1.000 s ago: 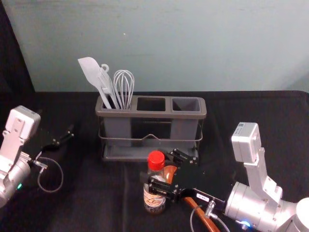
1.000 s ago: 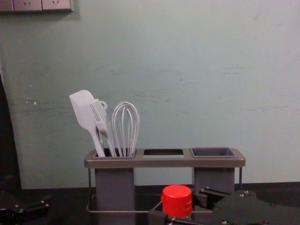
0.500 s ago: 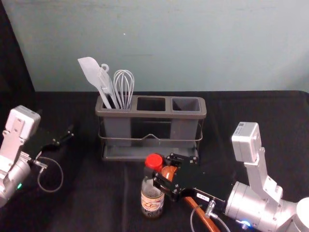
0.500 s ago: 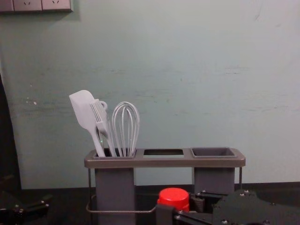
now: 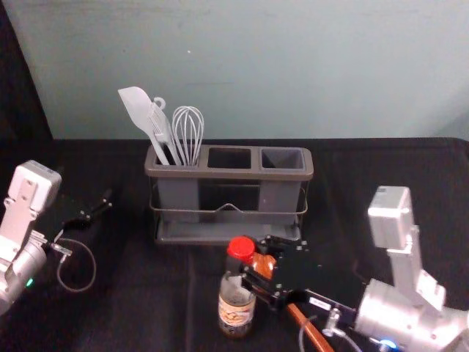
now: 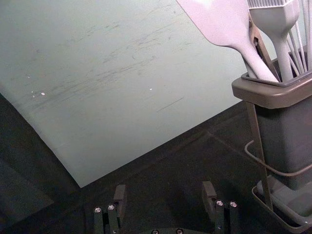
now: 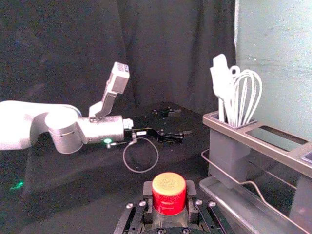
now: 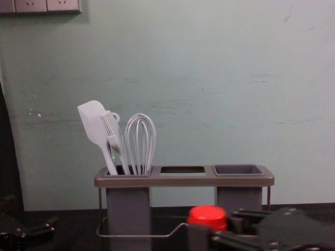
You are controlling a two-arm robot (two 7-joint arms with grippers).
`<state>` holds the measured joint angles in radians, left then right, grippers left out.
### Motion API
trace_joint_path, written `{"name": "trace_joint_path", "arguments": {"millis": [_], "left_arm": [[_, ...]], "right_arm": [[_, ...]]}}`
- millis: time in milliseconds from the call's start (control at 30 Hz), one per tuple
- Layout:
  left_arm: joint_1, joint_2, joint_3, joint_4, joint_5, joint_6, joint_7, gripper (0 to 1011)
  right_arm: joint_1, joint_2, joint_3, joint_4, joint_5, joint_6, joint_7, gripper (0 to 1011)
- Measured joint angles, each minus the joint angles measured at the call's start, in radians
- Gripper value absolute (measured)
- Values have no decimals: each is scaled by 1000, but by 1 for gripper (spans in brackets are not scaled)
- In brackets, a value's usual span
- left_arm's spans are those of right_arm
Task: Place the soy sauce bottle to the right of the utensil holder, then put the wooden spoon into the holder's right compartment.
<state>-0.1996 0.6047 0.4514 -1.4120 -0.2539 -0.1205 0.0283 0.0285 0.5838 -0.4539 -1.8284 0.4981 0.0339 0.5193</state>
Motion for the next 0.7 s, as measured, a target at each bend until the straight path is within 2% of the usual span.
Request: {"name": "trace_joint_path", "arguments": {"millis": [200,300,367,433,467,533,700], "left_arm": [[0,0,0,0,0,0,0,1011],[0,0,0,0,0,0,0,1011],[0,0,0,0,0,0,0,1012],[0,0,0,0,0,0,0,1011],[0,0,0,0,0,0,0,1011],[0,0,0,0,0,0,0,1011],[0,0,0,0,0,0,0,1011]], "right_arm": [[-85,72,75,-78,49,-10,-11,390],[-168,129,156,-131,70,-34,-43,390],[-205,150,198,-148,78,-45,-58,390],[-235,163,233,-156,83,-54,-69,392],[-262,173,268,-159,88,-64,-79,390],[-286,178,308,-155,93,-73,-92,390],[-282,172,338,-119,92,-73,-106,390]]}}
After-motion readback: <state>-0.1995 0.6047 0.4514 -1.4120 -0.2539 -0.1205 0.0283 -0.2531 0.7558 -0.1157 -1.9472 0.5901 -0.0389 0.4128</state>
